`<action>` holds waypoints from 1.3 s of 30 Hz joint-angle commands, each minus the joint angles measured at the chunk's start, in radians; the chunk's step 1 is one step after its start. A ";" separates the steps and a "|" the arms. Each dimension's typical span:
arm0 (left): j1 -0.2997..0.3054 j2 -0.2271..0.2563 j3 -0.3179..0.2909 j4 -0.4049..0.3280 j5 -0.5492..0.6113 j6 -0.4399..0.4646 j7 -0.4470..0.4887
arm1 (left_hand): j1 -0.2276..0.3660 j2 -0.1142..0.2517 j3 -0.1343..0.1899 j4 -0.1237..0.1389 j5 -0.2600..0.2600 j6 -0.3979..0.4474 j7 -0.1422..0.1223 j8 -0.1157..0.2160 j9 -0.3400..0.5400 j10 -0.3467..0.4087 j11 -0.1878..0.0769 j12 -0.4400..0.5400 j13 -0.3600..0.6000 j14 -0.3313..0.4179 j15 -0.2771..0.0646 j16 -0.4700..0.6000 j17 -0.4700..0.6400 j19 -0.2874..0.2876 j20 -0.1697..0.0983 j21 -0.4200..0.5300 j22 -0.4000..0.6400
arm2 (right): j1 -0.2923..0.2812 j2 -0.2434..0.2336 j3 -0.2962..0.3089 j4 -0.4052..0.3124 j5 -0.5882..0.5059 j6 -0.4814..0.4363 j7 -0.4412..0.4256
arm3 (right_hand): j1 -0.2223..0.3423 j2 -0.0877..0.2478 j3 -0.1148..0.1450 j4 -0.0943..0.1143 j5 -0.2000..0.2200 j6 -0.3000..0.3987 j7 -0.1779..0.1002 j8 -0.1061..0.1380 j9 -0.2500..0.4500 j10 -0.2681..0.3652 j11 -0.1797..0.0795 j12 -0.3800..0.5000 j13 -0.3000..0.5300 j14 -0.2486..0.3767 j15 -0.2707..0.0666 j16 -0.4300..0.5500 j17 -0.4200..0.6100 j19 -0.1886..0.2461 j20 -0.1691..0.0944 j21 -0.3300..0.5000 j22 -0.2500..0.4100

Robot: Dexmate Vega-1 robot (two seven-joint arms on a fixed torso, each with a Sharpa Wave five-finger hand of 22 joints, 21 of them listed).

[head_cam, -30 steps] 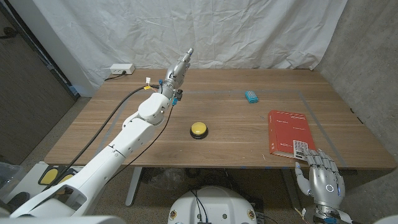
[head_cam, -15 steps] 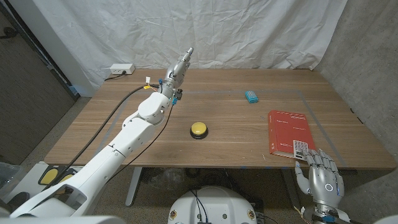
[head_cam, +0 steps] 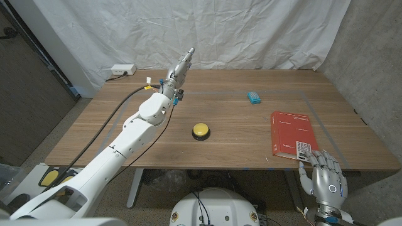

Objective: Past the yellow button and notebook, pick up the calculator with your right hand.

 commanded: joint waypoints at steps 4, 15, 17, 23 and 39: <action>0.008 0.003 -0.004 0.008 -0.013 -0.008 -0.013 | 0.001 0.008 -0.005 0.000 0.000 -0.002 -0.003 0.003 0.004 -0.005 -0.002 0.004 0.003 -0.010 0.003 0.000 0.002 -0.011 -0.033 0.000 0.006 | 0.010 0.014 0.009 0.012 -0.004 0.012 0.000 | 0.009 0.010 -0.009 0.000 0.007 0.013 -0.001 0.012 0.006 0.000 -0.002 0.006 0.007 0.002 -0.121 0.000 0.006 -0.003 -0.092 -0.004 0.005; 0.005 0.005 -0.004 0.014 -0.015 -0.007 -0.017 | 0.001 0.009 -0.007 0.000 0.000 -0.002 -0.004 0.003 0.004 -0.004 -0.002 0.005 0.003 -0.010 0.003 0.000 0.002 -0.011 -0.033 0.000 0.006 | 0.018 0.050 0.034 0.012 -0.032 0.036 0.000 | 0.019 0.019 -0.014 0.001 0.010 0.014 0.002 0.025 0.017 0.031 -0.010 0.028 0.019 0.027 -0.129 0.009 0.014 0.011 -0.092 0.001 0.007; 0.004 0.004 -0.004 0.016 -0.017 -0.004 -0.016 | 0.001 0.009 -0.007 0.000 0.000 -0.002 -0.004 0.003 0.004 -0.004 -0.004 0.005 0.003 -0.010 0.002 0.000 0.002 -0.011 -0.033 0.000 0.006 | 0.021 0.057 0.037 0.016 -0.036 0.039 0.000 | 0.022 0.023 -0.013 0.000 0.010 0.014 0.001 0.026 0.018 0.038 -0.009 0.033 0.021 0.031 -0.132 0.010 0.015 0.014 -0.092 0.002 0.008; -0.005 -0.003 0.001 0.029 -0.017 -0.009 -0.020 | 0.001 0.009 -0.008 0.000 -0.001 -0.003 -0.003 0.003 0.004 -0.005 -0.003 0.005 0.003 -0.010 0.002 0.000 0.002 -0.012 -0.032 0.000 0.006 | 0.024 0.068 0.048 0.021 -0.049 0.061 0.000 | 0.036 0.034 -0.016 -0.001 0.012 0.015 0.003 0.039 0.028 0.103 -0.032 0.072 0.037 0.055 -0.143 0.016 0.023 0.025 -0.095 0.008 0.011; -0.005 -0.005 0.007 0.020 -0.007 -0.006 -0.011 | 0.002 0.010 -0.010 0.000 -0.001 -0.002 -0.004 0.003 0.004 -0.007 -0.004 0.004 0.003 -0.010 0.003 0.000 0.002 -0.013 -0.031 0.000 0.006 | 0.044 0.099 0.081 0.044 -0.059 0.110 0.000 | 0.068 0.055 -0.025 -0.005 0.004 0.073 -0.001 0.087 0.048 0.194 -0.051 0.139 0.071 0.105 -0.157 0.025 0.042 0.054 -0.100 0.027 0.019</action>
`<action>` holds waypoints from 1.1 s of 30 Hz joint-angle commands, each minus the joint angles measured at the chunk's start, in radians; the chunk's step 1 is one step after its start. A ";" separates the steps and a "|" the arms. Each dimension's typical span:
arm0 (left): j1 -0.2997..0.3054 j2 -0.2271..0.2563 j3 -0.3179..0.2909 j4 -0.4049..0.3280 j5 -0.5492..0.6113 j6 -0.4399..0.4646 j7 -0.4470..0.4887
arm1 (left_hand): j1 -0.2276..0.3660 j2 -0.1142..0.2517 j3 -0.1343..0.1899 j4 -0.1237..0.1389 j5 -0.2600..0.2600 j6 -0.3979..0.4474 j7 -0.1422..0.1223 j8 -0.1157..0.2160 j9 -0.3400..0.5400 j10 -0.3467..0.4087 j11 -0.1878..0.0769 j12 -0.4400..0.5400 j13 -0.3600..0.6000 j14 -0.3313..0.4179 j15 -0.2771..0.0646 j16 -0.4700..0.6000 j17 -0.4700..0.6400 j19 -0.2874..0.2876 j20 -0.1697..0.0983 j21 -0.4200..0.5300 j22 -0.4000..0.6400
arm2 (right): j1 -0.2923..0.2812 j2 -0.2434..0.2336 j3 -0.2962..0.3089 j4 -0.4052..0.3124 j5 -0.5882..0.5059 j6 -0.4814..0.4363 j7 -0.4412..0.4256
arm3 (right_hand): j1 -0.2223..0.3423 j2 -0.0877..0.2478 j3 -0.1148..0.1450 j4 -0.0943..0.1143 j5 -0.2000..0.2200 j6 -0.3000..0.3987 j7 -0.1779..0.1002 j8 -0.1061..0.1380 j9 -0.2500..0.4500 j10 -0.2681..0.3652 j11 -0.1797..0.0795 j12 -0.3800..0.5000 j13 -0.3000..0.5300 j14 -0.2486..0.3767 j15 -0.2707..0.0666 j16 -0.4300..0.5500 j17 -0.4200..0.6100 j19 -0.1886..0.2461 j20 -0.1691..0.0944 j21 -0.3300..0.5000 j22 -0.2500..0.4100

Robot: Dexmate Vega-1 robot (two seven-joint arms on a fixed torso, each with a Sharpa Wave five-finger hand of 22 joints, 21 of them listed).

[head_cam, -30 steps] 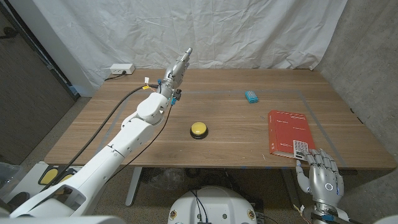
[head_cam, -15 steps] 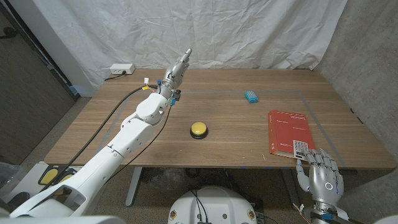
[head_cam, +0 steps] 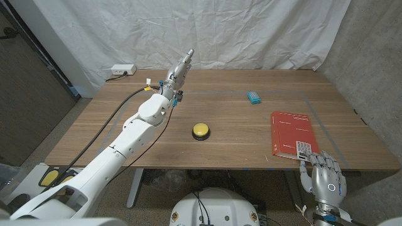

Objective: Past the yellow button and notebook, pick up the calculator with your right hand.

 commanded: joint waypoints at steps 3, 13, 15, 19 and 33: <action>0.003 0.000 0.003 -0.015 0.008 0.007 0.012 | 0.002 0.010 -0.004 0.001 -0.001 -0.002 -0.004 0.003 0.004 -0.006 -0.004 0.004 0.003 -0.010 0.003 0.000 0.002 -0.014 -0.031 0.000 0.006 | 0.019 0.040 0.039 0.022 -0.020 0.057 0.000 | 0.021 0.007 -0.009 0.001 -0.008 0.064 0.004 0.043 0.015 0.065 -0.010 0.045 0.021 0.044 -0.162 0.013 0.015 0.028 -0.103 0.019 0.008; 0.006 -0.001 0.003 -0.012 0.004 0.005 0.010 | 0.002 0.011 -0.005 0.001 -0.001 -0.003 -0.005 0.003 0.004 -0.006 -0.004 0.004 0.003 -0.010 0.002 0.000 0.002 -0.014 -0.031 0.000 0.006 | 0.016 0.069 0.072 0.010 -0.052 0.101 0.000 | 0.014 0.044 -0.021 0.021 -0.027 0.116 0.006 0.086 0.034 0.116 -0.019 0.090 0.047 0.101 -0.166 0.030 0.037 0.055 -0.113 0.042 0.017; 0.007 -0.002 0.003 -0.009 0.003 0.002 0.008 | 0.002 0.011 -0.005 0.001 -0.001 -0.002 -0.004 0.003 0.004 -0.005 -0.004 0.005 0.003 -0.010 0.002 0.000 0.002 -0.014 -0.030 0.000 0.006 | 0.014 0.080 0.078 0.005 -0.057 0.103 0.000 | 0.013 0.049 -0.022 0.022 -0.029 0.119 0.008 0.090 0.036 0.117 -0.018 0.092 0.049 0.105 -0.167 0.031 0.038 0.057 -0.115 0.045 0.018; 0.007 -0.003 0.004 -0.007 0.003 0.000 0.006 | 0.002 0.011 -0.006 0.001 -0.001 -0.003 -0.005 0.003 0.004 -0.005 -0.004 0.005 0.003 -0.010 0.003 0.000 0.002 -0.015 -0.030 0.000 0.006 | 0.007 0.078 0.083 -0.005 -0.070 0.110 0.000 | 0.013 0.060 -0.021 0.026 -0.032 0.123 0.010 0.094 0.038 0.119 -0.019 0.096 0.053 0.113 -0.169 0.033 0.041 0.060 -0.115 0.048 0.020; 0.015 -0.006 -0.002 0.004 -0.004 -0.019 0.002 | 0.003 0.012 -0.008 0.001 -0.001 -0.003 -0.005 0.002 0.004 -0.005 -0.005 0.005 0.003 -0.011 0.003 0.000 0.002 -0.015 -0.030 0.000 0.006 | -0.003 0.070 0.082 -0.036 -0.082 0.096 0.000 | 0.077 0.153 0.012 0.010 -0.088 0.168 0.013 0.132 0.038 0.130 -0.028 0.128 0.083 0.137 -0.172 0.030 0.064 0.056 -0.126 0.072 0.034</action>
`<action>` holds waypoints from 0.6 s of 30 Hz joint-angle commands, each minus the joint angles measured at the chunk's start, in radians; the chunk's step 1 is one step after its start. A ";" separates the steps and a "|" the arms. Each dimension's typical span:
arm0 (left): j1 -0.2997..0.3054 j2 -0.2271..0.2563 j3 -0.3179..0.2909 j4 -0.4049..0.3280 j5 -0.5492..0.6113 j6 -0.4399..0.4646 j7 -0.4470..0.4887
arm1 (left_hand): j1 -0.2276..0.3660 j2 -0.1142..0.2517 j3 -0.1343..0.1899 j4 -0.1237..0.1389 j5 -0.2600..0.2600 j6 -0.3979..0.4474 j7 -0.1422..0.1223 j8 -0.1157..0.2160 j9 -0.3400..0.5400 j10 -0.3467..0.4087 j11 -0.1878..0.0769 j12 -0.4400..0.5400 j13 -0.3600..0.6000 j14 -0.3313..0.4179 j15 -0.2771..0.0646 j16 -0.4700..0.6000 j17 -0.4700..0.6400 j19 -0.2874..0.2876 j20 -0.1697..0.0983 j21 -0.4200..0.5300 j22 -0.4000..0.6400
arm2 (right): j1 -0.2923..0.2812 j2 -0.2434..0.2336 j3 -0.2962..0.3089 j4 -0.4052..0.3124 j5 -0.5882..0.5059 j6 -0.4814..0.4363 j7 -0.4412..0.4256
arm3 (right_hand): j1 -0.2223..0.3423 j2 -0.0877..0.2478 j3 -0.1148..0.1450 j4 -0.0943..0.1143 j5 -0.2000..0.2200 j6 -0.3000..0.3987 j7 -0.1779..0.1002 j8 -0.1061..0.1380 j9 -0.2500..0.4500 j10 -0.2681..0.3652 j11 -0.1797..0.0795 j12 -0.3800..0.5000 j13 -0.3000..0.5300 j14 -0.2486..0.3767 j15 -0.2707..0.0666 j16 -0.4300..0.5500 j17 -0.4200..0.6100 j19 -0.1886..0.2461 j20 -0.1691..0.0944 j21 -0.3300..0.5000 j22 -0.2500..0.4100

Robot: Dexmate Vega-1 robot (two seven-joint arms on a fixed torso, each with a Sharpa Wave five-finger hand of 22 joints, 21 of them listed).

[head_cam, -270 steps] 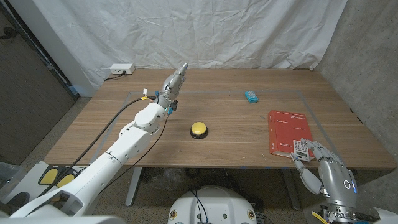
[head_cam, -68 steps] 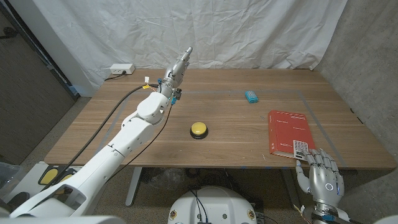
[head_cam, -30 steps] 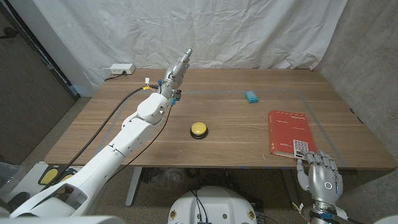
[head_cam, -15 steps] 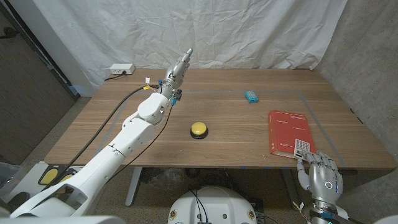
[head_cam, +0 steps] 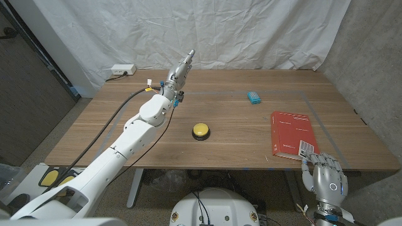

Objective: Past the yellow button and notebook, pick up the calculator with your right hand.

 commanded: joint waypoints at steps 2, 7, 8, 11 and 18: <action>0.008 -0.004 -0.006 0.017 -0.011 -0.018 -0.007 | -0.001 0.008 -0.004 -0.003 -0.001 -0.003 -0.005 0.002 0.004 -0.005 -0.006 0.005 0.003 -0.011 0.003 0.000 0.002 -0.010 -0.035 0.000 0.006 | -0.012 -0.017 -0.006 -0.029 -0.007 -0.013 0.000 | 0.054 0.066 0.011 -0.004 -0.033 0.070 0.003 0.044 0.006 0.020 -0.011 0.020 0.016 0.026 -0.163 0.006 0.013 0.005 -0.121 0.020 0.009; 0.008 -0.002 -0.008 0.024 -0.013 -0.022 -0.012 | -0.001 0.008 -0.004 -0.003 -0.001 -0.003 -0.004 0.002 0.004 -0.006 -0.004 0.004 0.003 -0.011 0.002 0.000 0.002 -0.010 -0.035 0.000 0.006 | -0.015 -0.035 -0.024 -0.038 0.003 -0.038 0.000 | 0.063 0.070 0.013 -0.008 -0.057 0.085 0.005 0.058 0.006 0.037 -0.009 0.035 0.026 0.043 -0.165 0.007 0.018 0.014 -0.126 0.033 0.014; 0.010 -0.005 -0.009 0.027 -0.015 -0.027 -0.011 | -0.001 0.008 -0.005 -0.003 -0.001 -0.003 -0.005 0.003 0.004 -0.006 -0.004 0.004 0.003 -0.011 0.002 0.000 0.002 -0.010 -0.035 0.000 0.006 | -0.015 -0.040 -0.029 -0.039 0.007 -0.044 0.000 | 0.065 0.072 0.013 -0.008 -0.061 0.086 0.006 0.061 0.008 0.040 -0.008 0.038 0.028 0.047 -0.165 0.008 0.020 0.014 -0.126 0.035 0.015; 0.012 -0.003 -0.011 0.027 -0.014 -0.031 -0.011 | -0.001 0.009 -0.005 -0.003 -0.001 -0.002 -0.004 0.003 0.004 -0.006 -0.004 0.004 0.003 -0.011 0.002 0.000 0.002 -0.010 -0.035 0.000 0.006 | -0.014 -0.047 -0.038 -0.044 0.013 -0.059 0.000 | 0.067 0.074 0.014 -0.008 -0.069 0.088 0.009 0.068 0.011 0.043 -0.008 0.042 0.032 0.054 -0.166 0.010 0.022 0.014 -0.128 0.039 0.017; 0.019 0.002 -0.020 0.030 -0.021 -0.041 -0.015 | -0.001 0.009 -0.006 -0.003 -0.001 -0.003 -0.005 0.002 0.004 -0.007 -0.004 0.004 0.003 -0.011 0.002 0.000 0.002 -0.011 -0.035 0.000 0.006 | -0.012 -0.071 -0.061 -0.053 0.021 -0.085 0.000 | 0.077 0.081 0.018 -0.010 -0.088 0.088 0.021 0.085 0.025 0.054 -0.008 0.054 0.042 0.065 -0.169 0.010 0.029 0.012 -0.135 0.049 0.024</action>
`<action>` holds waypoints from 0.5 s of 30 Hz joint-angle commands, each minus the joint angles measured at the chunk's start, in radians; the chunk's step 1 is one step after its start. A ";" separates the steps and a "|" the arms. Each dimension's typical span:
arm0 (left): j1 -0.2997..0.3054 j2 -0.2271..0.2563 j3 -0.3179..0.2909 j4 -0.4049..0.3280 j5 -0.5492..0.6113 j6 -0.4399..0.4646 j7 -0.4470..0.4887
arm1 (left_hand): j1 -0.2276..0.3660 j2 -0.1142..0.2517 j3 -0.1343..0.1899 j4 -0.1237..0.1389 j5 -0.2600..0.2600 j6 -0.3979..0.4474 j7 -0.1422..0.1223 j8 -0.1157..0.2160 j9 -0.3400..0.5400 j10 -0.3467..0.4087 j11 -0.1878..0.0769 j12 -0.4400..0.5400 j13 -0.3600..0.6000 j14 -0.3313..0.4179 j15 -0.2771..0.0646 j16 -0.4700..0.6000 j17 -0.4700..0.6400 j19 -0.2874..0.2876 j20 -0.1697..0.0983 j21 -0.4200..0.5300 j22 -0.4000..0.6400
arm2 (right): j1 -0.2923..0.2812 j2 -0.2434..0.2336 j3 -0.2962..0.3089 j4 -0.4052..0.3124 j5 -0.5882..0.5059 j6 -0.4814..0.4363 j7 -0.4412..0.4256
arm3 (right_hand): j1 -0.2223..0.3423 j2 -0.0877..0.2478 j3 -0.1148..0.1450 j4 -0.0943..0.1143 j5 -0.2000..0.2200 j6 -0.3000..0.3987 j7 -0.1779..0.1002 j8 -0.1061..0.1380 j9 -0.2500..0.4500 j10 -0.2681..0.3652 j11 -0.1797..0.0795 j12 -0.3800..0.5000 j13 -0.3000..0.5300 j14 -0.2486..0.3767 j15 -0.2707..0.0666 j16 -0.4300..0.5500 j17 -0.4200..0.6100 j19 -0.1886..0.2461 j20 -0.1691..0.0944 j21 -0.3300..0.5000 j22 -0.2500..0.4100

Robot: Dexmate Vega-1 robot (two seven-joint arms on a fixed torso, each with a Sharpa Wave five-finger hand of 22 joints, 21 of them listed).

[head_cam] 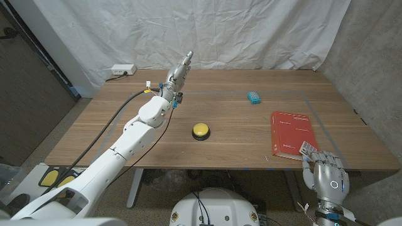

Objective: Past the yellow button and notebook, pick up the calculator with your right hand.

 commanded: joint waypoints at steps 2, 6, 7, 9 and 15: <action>0.012 0.005 -0.015 0.009 -0.010 -0.022 -0.006 | -0.001 0.009 -0.002 0.002 -0.001 -0.003 -0.004 0.002 0.004 -0.005 -0.004 0.005 0.003 -0.011 0.002 0.000 0.002 -0.011 -0.035 0.000 0.006 | 0.001 -0.036 -0.037 -0.022 0.016 -0.052 0.000 | 0.084 0.081 0.011 -0.002 -0.011 0.044 -0.022 0.091 0.030 0.017 -0.004 0.013 0.009 0.019 -0.164 0.007 0.008 0.009 -0.140 0.014 0.007; 0.009 0.005 -0.016 0.015 -0.011 -0.026 -0.011 | -0.001 0.009 -0.002 0.002 -0.001 -0.003 -0.005 0.002 0.004 -0.006 -0.003 0.004 0.003 -0.011 0.002 0.000 0.002 -0.011 -0.035 0.000 0.006 | 0.003 -0.037 -0.041 -0.029 0.011 -0.060 0.000 | 0.093 0.083 0.014 -0.006 -0.017 0.043 -0.017 0.098 0.036 0.020 -0.001 0.017 0.013 0.026 -0.167 0.009 0.013 0.010 -0.141 0.020 0.010; 0.008 0.004 -0.015 0.017 -0.012 -0.028 -0.013 | -0.001 0.009 -0.003 0.002 -0.001 -0.004 -0.005 0.002 0.004 -0.006 -0.003 0.004 0.003 -0.011 0.003 0.000 0.002 -0.011 -0.035 0.000 0.006 | 0.003 -0.042 -0.044 -0.031 0.009 -0.061 0.000 | 0.096 0.082 0.014 -0.007 -0.019 0.047 -0.020 0.101 0.038 0.021 -0.001 0.016 0.010 0.029 -0.167 0.010 0.015 0.009 -0.142 0.022 0.012; 0.004 0.005 -0.015 0.021 -0.012 -0.026 -0.015 | -0.001 0.009 -0.003 0.002 -0.001 -0.003 -0.004 0.002 0.004 -0.005 -0.002 0.005 0.003 -0.011 0.003 0.000 0.002 -0.011 -0.035 0.000 0.006 | 0.003 -0.043 -0.046 -0.036 0.009 -0.063 0.000 | 0.104 0.083 0.015 -0.010 -0.024 0.058 -0.022 0.105 0.036 0.029 0.003 0.015 0.001 0.037 -0.169 0.014 0.020 0.010 -0.144 0.026 0.014; -0.002 0.002 -0.016 0.031 -0.017 -0.030 -0.021 | 0.000 0.010 -0.004 0.002 -0.001 -0.003 -0.005 0.002 0.004 -0.006 -0.004 0.005 0.003 -0.011 0.002 0.000 0.002 -0.011 -0.034 0.000 0.006 | 0.003 -0.053 -0.058 -0.049 0.019 -0.088 0.000 | 0.117 0.081 0.014 -0.013 -0.037 0.066 -0.016 0.111 0.037 0.063 0.016 0.020 -0.021 0.060 -0.171 0.023 0.031 0.017 -0.145 0.042 0.021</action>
